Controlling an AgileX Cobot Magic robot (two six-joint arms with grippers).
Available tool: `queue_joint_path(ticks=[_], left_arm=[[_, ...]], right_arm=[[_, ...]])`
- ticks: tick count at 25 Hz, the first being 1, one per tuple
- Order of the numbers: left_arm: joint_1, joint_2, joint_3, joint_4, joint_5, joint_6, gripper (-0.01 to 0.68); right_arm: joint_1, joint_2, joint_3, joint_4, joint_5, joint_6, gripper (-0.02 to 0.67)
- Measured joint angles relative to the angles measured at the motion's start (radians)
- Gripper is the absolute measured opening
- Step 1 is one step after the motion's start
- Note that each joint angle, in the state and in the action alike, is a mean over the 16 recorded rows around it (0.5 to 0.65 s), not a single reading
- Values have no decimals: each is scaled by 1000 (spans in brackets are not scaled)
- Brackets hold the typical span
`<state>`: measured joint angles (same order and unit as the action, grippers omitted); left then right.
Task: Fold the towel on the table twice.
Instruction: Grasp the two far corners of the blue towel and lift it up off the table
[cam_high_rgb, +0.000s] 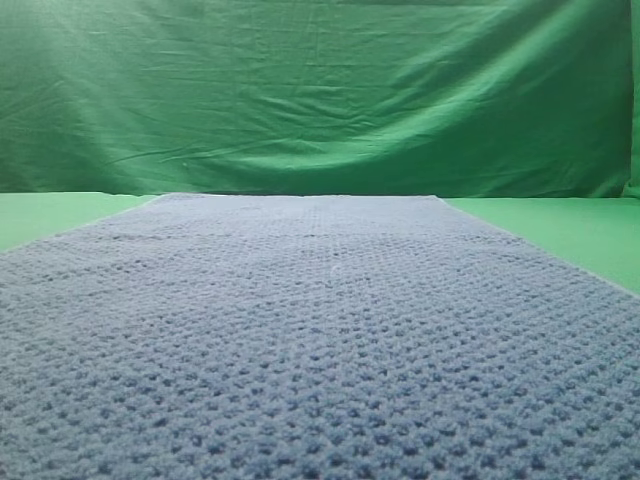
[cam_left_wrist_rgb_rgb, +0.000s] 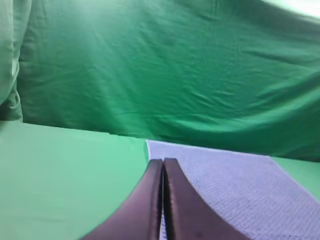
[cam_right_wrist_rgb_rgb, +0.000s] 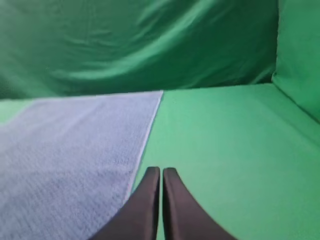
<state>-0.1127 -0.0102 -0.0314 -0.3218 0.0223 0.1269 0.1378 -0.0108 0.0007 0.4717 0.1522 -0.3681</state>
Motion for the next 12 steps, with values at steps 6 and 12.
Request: queue_joint_path(ticks=[6,12], left_arm=[[0,37,-122,12,150,-7,0],[0,111,-268,11,336,-9,0]], right_arm=[[0,34,-107,98,-12,-6,0],[0,157,-277,123,127,-24,0]])
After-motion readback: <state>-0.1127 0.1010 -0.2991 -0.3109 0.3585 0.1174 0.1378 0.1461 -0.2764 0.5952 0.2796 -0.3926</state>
